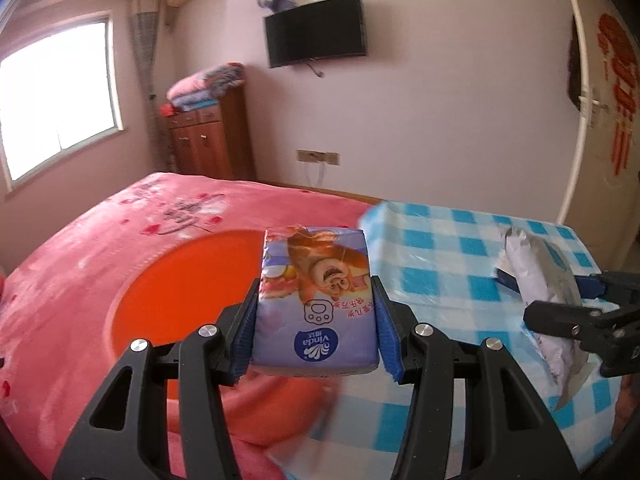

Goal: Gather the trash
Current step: 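Carry the tissue pack and wipes bag over the orange bucket, then open both tools over the orange bucket to drop the items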

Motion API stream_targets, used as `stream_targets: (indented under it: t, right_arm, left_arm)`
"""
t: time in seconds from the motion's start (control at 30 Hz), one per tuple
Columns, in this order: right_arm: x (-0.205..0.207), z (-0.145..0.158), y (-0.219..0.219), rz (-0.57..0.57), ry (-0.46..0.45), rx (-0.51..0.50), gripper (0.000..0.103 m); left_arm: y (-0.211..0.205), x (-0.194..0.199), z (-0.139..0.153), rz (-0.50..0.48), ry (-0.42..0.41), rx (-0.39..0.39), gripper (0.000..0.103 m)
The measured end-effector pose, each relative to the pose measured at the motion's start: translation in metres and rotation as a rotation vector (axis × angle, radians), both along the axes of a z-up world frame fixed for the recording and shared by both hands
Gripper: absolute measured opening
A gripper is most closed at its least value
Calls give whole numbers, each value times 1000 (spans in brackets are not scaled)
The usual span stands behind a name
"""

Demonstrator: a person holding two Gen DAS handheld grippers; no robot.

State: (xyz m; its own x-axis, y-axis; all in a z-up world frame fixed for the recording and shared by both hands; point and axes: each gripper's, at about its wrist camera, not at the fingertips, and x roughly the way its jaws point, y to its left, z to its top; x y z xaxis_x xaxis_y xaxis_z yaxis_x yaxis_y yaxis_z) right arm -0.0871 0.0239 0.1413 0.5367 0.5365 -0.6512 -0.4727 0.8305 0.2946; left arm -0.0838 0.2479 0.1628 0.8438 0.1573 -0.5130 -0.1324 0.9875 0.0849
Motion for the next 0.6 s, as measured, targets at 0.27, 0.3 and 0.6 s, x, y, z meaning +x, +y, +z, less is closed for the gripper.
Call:
stream_targets:
  t: [0.27,0.3,0.6]
  right_arm:
    - [21,34,74,128,-59,53,81]
    - [23,37,83,141,-63,59,81]
    - [50,37,151,234,-55,85,81]
  left_arm:
    - [49,16,1,124,9,21,53]
    - [55,18,0,135,14,24,53]
    - [90,27,-19,213,70,35,53]
